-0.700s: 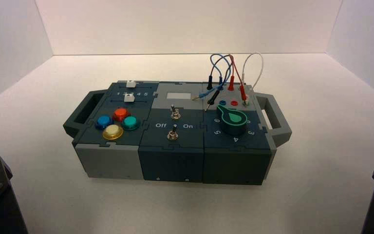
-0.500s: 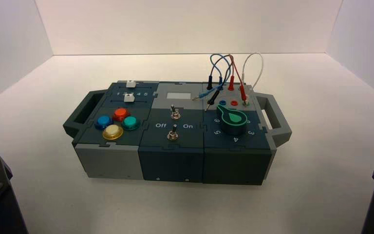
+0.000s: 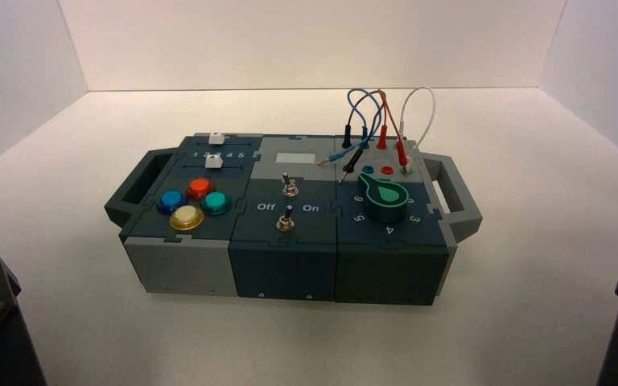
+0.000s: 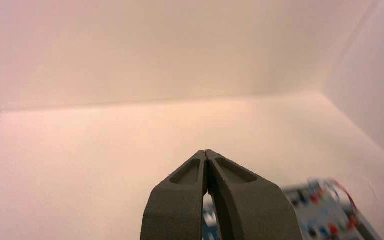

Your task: Insert the red wire.

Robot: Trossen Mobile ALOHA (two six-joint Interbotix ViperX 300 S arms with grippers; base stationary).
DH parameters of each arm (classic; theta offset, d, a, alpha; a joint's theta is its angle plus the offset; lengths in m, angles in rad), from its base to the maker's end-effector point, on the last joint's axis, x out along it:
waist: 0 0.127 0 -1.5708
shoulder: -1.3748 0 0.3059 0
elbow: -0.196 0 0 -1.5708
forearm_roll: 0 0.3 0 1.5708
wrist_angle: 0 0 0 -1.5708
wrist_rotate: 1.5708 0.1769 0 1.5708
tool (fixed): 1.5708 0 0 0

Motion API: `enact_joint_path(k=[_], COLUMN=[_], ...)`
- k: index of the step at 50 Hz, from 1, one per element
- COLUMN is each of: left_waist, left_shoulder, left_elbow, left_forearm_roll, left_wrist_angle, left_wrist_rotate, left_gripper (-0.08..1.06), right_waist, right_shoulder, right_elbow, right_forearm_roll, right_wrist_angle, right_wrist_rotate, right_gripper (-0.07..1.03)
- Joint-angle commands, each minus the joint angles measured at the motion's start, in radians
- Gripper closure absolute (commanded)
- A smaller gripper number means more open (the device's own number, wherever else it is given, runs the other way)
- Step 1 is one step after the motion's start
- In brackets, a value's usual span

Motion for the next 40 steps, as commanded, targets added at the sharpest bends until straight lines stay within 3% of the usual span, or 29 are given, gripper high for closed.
enact_joint_path(k=[1, 7, 15, 26, 40], left_waist=[-0.051, -0.106, -0.173, -0.218, -0.219], left_shoulder=[0.052, 0.095, 0.178, 0.27, 0.268], left_elbow=[-0.041, -0.051, -0.064, -0.086, -0.087], left_forearm_roll=[-0.003, -0.017, -0.025, -0.026, -0.025], left_wrist_angle=[0.032, 0.075, 0.126, 0.144, 0.155], left_wrist_rotate=[-0.003, -0.002, -0.005, -0.014, -0.014], left_gripper=[1.01, 1.01, 1.01, 1.01, 1.01], right_waist=[0.051, 0.08, 0.156, 0.288, 0.322], right_shoulder=[0.084, 0.15, 0.253, 0.426, 0.597], right_elbow=[-0.072, -0.114, -0.172, -0.233, -0.282], right_forearm_roll=[0.006, 0.02, 0.035, 0.026, -0.012], right_wrist_angle=[0.103, 0.21, 0.334, 0.383, 0.436], right_wrist_rotate=[0.002, 0.0, -0.012, -0.023, -0.069], right_gripper=[0.92, 0.63, 0.62, 0.62, 0.56])
